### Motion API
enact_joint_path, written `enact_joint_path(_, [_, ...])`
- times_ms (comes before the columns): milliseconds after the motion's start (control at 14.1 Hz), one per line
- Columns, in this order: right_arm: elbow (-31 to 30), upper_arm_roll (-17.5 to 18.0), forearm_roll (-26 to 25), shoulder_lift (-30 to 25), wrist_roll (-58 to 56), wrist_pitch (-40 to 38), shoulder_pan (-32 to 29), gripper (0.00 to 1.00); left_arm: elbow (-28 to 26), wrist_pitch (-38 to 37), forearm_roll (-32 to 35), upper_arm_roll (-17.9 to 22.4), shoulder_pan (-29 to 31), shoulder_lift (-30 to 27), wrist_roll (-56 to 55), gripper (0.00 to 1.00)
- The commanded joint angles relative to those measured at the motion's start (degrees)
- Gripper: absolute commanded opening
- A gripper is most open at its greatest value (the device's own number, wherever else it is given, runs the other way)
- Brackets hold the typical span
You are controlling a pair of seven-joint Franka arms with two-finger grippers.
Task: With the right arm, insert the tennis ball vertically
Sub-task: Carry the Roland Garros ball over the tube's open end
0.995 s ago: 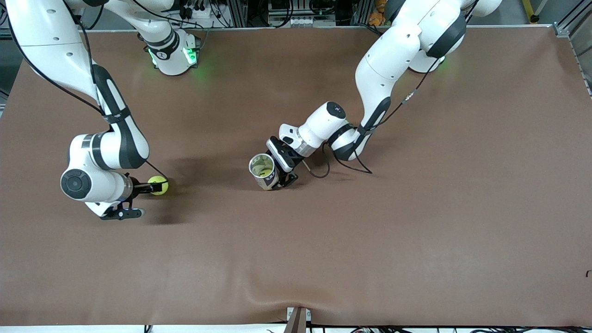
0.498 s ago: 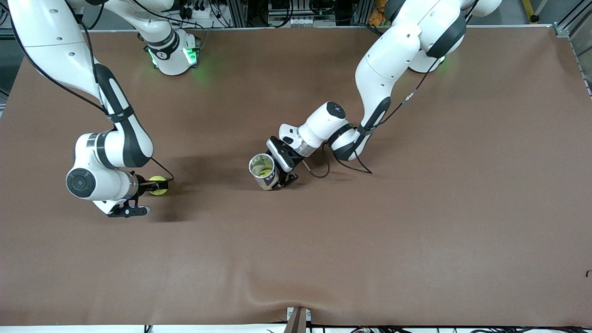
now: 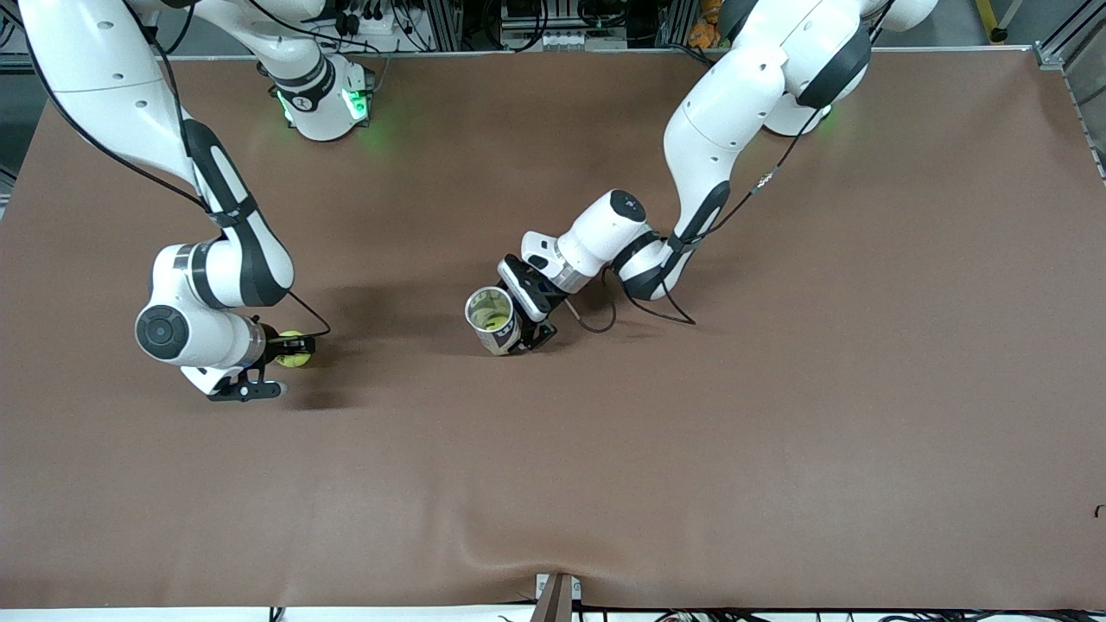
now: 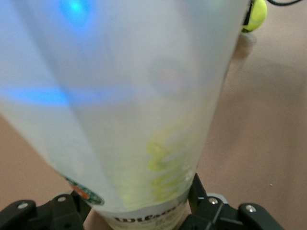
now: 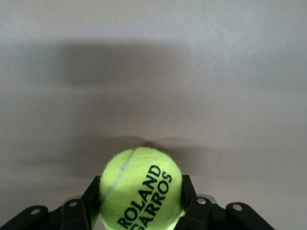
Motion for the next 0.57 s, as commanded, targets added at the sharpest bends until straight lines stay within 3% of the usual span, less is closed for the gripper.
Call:
enact_joint_path(0, [7.27,0.42,2.07,-1.48,1.51,-8.62,0.12,0.0,0.79,1.12,-0.75,0.58,-0.71,0.71,0.29,0.81])
enact_joint_path(213, [20.99,0.5,7.78,-1.04,5.02,-22.0,3.8,0.0,0.79,1.12,-0.75,0.58,-0.71,0.71,0.29,0.83])
enact_joint_path(498, [29.52,1.56,15.52,-1.3,25.19,-23.43,10.82,0.0,0.7,1.2,-0.75,0.58,-0.71,0.79,0.29,0.83])
